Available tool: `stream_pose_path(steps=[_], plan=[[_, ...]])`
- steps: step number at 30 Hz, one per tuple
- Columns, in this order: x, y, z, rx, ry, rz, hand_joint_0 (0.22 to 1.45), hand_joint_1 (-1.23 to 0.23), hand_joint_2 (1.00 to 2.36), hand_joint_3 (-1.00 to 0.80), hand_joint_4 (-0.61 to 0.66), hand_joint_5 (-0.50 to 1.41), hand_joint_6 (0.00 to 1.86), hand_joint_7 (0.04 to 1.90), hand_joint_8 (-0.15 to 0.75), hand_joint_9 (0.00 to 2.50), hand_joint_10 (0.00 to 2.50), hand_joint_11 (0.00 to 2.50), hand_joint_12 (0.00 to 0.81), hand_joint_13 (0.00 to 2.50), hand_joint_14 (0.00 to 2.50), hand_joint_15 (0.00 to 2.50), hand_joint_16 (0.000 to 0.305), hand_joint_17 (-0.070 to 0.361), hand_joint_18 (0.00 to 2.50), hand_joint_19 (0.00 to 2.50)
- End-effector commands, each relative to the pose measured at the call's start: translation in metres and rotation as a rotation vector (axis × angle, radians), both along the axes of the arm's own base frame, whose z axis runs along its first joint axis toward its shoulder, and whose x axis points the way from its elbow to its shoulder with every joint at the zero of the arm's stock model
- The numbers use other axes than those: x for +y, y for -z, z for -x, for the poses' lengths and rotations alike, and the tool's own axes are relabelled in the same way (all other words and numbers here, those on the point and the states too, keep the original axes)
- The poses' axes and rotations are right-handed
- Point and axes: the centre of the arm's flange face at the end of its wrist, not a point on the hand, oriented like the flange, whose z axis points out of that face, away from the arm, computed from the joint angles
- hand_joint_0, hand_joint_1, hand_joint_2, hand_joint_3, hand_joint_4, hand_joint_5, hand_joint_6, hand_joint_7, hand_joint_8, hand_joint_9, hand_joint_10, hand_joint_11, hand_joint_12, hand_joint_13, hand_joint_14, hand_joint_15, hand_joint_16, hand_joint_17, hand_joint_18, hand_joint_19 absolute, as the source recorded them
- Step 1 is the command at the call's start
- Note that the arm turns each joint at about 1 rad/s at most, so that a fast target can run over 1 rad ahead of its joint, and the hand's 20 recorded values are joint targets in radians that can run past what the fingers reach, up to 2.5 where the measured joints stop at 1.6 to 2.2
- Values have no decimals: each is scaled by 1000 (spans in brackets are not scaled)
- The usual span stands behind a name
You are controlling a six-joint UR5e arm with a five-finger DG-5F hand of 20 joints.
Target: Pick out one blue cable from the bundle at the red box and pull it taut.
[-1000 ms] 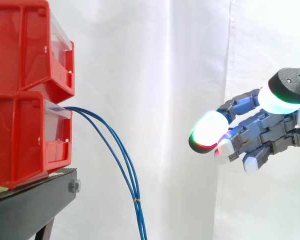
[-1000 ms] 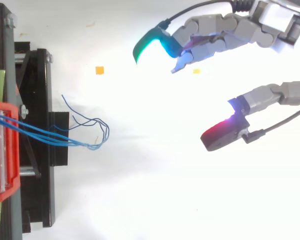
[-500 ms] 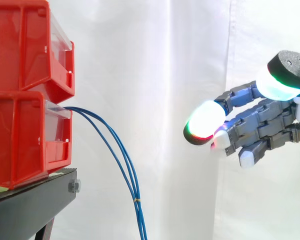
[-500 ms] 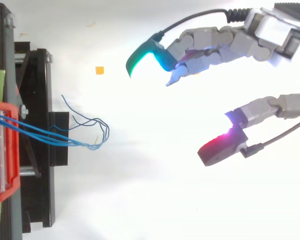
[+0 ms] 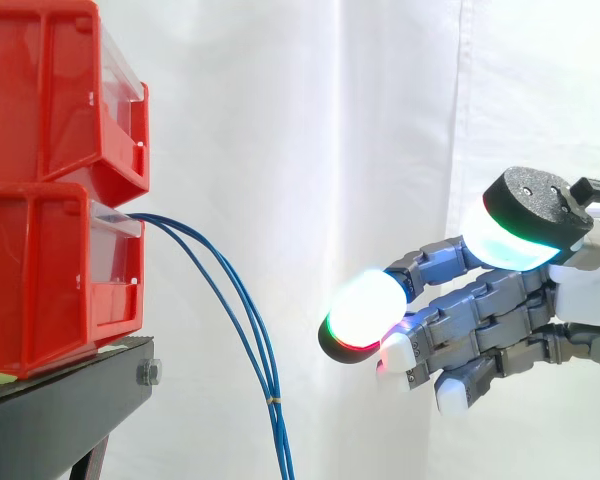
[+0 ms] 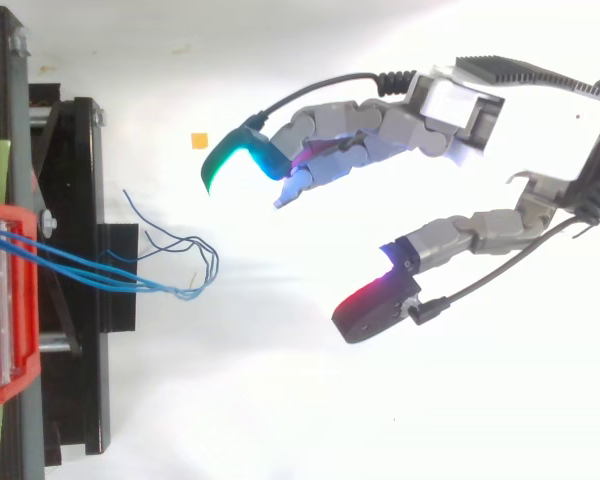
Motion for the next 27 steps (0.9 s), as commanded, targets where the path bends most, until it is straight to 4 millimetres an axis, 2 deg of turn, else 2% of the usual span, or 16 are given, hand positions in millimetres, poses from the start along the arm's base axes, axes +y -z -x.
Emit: stream_pose_path(steps=[1, 14, 16, 17, 18, 19, 22, 24, 27], plan=[[1, 0, -1, -11, -3, -4, 494, -601, 1002, -474, 250, -190, 502, 663, 271, 683, 9, 223, 356, 611, 9, 222, 50, 113, 567, 566], [-2, 1, -1, -10, 1, -9, 493, -589, 1003, -472, 256, -188, 502, 669, 271, 692, 10, 234, 359, 619, 9, 232, 51, 115, 577, 573], [-5, 27, -4, 23, -3, -13, 494, -587, 1002, -475, 255, -188, 502, 666, 273, 695, 10, 231, 359, 620, 9, 232, 51, 115, 577, 573], [-6, 31, -5, 27, -5, -18, 493, -587, 1002, -474, 260, -188, 502, 668, 273, 696, 10, 232, 361, 622, 9, 232, 51, 115, 579, 572], [-5, 45, -10, 31, -19, -33, 493, -587, 1002, -472, 257, -188, 502, 666, 271, 697, 10, 233, 361, 622, 9, 228, 51, 115, 579, 574], [-5, 45, -10, 31, -19, -33, 493, -586, 1002, -473, 257, -188, 502, 666, 271, 696, 9, 233, 361, 622, 9, 231, 51, 115, 579, 583], [0, 60, -34, 13, -60, -89, 493, -585, 1002, -475, 257, -187, 502, 669, 270, 697, 9, 237, 360, 621, 9, 235, 51, 116, 580, 574], [2, 67, -39, 15, -68, -92, 493, -584, 1002, -473, 258, -187, 502, 666, 273, 698, 9, 236, 362, 622, 9, 231, 52, 116, 579, 574], [4, 68, -47, 6, -79, -93, 492, -582, 1002, -477, 259, -187, 502, 669, 272, 698, 10, 240, 364, 620, 9, 235, 52, 116, 579, 580]])
